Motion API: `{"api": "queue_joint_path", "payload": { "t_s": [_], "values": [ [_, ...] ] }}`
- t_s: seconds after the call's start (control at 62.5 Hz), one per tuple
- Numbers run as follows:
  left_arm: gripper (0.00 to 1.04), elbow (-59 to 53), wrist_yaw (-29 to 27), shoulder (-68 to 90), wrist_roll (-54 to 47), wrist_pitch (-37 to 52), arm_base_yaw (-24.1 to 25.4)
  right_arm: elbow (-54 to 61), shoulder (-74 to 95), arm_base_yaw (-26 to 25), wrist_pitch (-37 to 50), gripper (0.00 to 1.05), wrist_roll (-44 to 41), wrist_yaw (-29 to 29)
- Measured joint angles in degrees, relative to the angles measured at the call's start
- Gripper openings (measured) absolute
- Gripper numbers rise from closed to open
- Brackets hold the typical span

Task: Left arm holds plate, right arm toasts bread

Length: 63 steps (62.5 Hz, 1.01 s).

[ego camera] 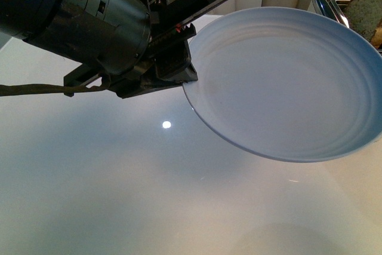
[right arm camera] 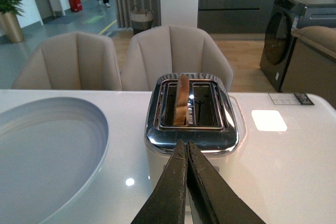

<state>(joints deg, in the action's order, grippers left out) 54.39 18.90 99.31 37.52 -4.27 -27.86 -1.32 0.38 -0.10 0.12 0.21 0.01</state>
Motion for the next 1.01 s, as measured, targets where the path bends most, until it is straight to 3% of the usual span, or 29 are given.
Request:
{"api": "queue_joint_path", "payload": {
  "t_s": [0.032,0.16,0.336,0.512,0.768,1.008],
  "values": [
    [0.03,0.0,0.0,0.0,0.0,0.0,0.0,0.0,0.0,0.0,0.0,0.03,0.0,0.0],
    [0.03,0.0,0.1,0.0,0.0,0.0,-0.1,0.0,0.0,0.0,0.0,0.29,0.0,0.0],
    [0.03,0.0,0.0,0.0,-0.2,0.0,-0.1,0.0,0.0,0.0,0.0,0.56,0.0,0.0],
    [0.03,0.0,0.2,0.0,-0.5,0.0,-0.1,0.0,0.0,0.0,0.0,0.96,0.0,0.0],
    [0.03,-0.4,0.9,-1.1,-2.7,-0.5,1.1,0.0,0.0,0.0,0.0,0.96,0.0,0.0],
    [0.03,-4.0,2.2,-3.5,-7.1,-0.9,6.3,0.0,0.0,0.0,0.0,0.96,0.0,0.0]
  ]
}}
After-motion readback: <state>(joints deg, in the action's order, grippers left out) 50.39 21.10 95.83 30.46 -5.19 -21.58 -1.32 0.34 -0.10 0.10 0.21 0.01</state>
